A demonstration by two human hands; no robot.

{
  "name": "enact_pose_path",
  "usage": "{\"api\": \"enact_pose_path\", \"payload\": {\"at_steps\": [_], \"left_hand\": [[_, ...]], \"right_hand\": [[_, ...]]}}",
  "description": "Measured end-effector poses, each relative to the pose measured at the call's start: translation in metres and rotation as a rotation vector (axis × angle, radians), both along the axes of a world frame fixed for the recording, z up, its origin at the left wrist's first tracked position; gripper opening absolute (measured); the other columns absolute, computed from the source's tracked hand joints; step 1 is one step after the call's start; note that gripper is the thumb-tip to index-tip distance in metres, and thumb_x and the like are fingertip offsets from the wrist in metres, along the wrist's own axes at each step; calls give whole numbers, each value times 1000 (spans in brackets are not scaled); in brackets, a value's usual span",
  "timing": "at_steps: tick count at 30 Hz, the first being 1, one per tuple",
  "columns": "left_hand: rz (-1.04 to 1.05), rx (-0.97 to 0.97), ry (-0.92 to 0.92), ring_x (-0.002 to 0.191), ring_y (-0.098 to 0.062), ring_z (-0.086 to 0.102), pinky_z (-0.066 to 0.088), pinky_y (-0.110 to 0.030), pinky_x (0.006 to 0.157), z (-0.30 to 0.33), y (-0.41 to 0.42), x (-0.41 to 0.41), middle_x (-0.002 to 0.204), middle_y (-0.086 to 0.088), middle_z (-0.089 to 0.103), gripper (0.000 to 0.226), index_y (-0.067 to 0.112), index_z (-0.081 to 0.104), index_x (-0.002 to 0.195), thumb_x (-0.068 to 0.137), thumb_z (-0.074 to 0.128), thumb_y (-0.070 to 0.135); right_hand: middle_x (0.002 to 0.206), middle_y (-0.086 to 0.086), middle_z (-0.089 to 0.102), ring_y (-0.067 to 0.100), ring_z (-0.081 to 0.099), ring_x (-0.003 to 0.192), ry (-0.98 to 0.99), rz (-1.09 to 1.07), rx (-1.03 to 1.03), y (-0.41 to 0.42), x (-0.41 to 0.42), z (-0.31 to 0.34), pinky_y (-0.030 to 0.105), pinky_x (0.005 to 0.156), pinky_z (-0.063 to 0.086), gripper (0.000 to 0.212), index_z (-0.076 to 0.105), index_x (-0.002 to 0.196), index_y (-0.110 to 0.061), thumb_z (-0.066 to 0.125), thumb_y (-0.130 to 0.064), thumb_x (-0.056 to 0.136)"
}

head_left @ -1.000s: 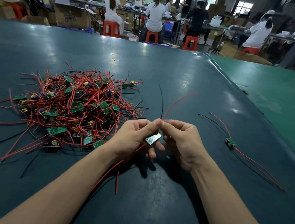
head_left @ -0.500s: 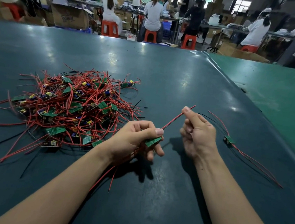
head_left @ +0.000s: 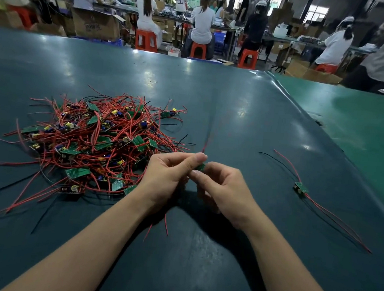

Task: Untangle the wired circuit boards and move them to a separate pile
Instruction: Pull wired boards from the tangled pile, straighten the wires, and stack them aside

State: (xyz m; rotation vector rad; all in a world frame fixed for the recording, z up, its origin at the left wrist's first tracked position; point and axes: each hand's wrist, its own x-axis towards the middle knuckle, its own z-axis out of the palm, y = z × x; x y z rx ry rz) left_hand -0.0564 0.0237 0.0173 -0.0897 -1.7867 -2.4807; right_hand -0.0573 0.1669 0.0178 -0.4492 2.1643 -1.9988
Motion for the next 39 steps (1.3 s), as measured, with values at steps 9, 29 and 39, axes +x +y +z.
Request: {"api": "enact_pose_path", "payload": {"at_steps": [9, 29, 39], "left_hand": [[432, -332, 305, 57, -12, 57, 49, -28, 60, -2, -8, -5, 64, 0, 65, 20, 13, 75, 84, 95, 61, 22], [793, -1256, 164, 105, -32, 49, 41, -39, 90, -5, -40, -8, 116, -14, 58, 36, 7, 64, 122, 86, 68, 10], [922, -993, 842, 94, -29, 57, 48, -38, 86, 6, -37, 3, 100, -16, 63, 16, 0, 69, 104, 89, 70, 5]], "right_hand": [[75, 7, 72, 15, 58, 43, 97, -550, -460, 11, -7, 17, 20, 36, 40, 13, 65, 79, -11, 65, -11, 93], [75, 8, 75, 18, 71, 57, -350, -763, -741, 24, -15, 7, 18, 42, 47, 9, 60, 101, -2, 59, -6, 93], [77, 10, 72, 17, 61, 47, -234, -319, -364, 3, -5, 12, 19, 39, 42, 12, 70, 90, -10, 70, -20, 84]]}}
